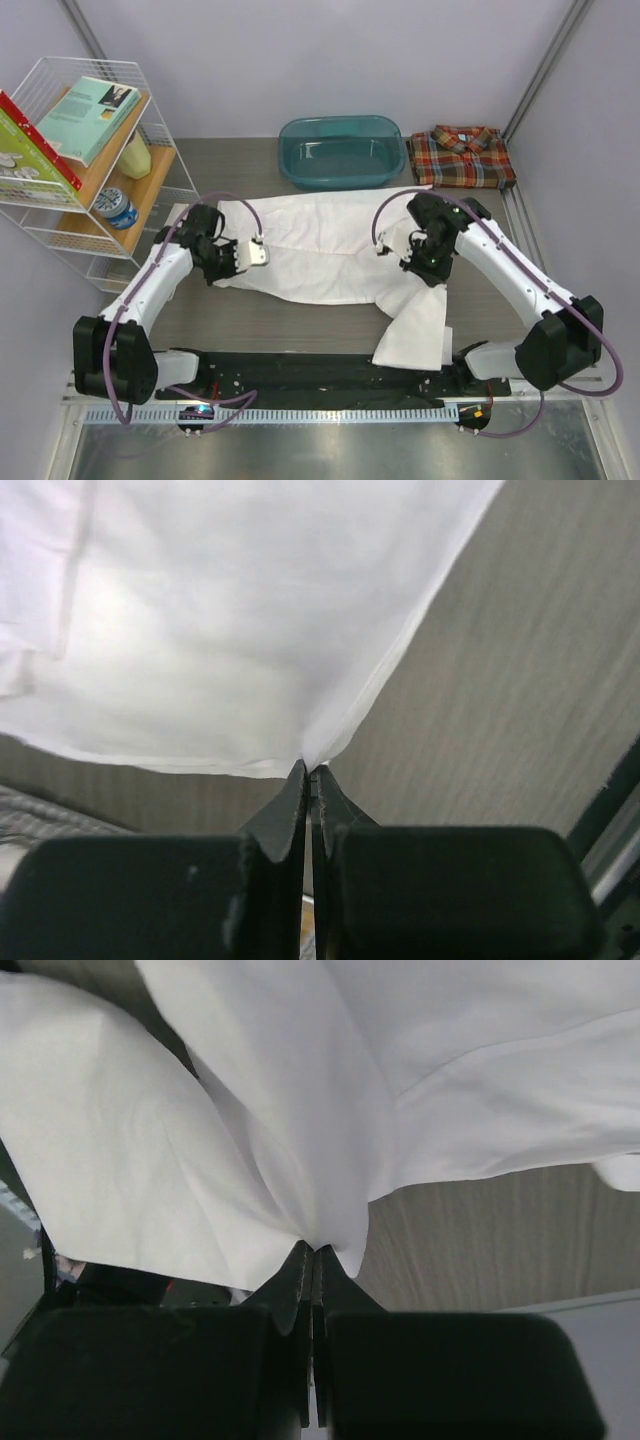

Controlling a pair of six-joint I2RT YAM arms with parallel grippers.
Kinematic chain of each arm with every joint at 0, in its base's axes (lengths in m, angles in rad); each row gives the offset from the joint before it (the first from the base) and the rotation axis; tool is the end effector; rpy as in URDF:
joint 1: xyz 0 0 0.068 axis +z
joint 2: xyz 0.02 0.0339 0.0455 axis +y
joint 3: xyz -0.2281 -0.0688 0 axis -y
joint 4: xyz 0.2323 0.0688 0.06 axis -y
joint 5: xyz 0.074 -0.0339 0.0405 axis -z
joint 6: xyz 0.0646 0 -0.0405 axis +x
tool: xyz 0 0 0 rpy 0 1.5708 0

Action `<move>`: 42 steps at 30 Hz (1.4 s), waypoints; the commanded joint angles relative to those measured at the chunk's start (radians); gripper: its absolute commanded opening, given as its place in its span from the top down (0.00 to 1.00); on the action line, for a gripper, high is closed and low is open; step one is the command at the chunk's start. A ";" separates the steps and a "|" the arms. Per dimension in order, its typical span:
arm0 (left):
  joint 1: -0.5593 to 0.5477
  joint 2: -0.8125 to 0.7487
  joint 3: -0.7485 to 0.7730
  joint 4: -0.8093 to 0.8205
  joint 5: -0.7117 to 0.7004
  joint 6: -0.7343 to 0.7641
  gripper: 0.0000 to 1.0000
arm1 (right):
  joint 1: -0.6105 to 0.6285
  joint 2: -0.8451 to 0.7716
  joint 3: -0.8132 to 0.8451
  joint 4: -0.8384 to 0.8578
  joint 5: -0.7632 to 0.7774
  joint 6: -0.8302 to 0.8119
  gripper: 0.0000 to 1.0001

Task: Fold and stack the long sleeve shirts
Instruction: Fold the shirt

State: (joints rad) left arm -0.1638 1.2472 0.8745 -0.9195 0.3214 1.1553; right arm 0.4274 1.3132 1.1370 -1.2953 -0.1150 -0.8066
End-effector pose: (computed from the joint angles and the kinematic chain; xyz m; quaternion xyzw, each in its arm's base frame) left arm 0.2166 -0.0565 0.1710 0.6166 0.7589 -0.0742 0.1959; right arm 0.1924 0.0958 0.2149 -0.5792 0.8116 0.0470 0.0595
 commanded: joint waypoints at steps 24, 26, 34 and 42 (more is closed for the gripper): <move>0.079 0.392 0.304 0.400 -0.076 -0.220 1.00 | -0.162 0.690 0.839 0.008 0.104 -0.227 0.99; 0.081 0.419 0.314 0.398 -0.076 -0.221 1.00 | -0.164 0.698 0.837 0.010 0.100 -0.226 0.99; 0.079 0.474 0.322 0.392 -0.114 -0.209 1.00 | -0.170 0.716 0.807 0.025 0.090 -0.210 0.99; 0.079 0.472 0.268 0.389 -0.160 -0.171 1.00 | -0.170 0.756 0.793 0.062 0.060 -0.167 0.99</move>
State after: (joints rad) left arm -0.0891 1.7214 1.1603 -0.5495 0.1928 0.9546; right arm 0.2596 2.0445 1.9312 -1.2606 -0.0319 -1.0061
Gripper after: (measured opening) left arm 0.004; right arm 0.020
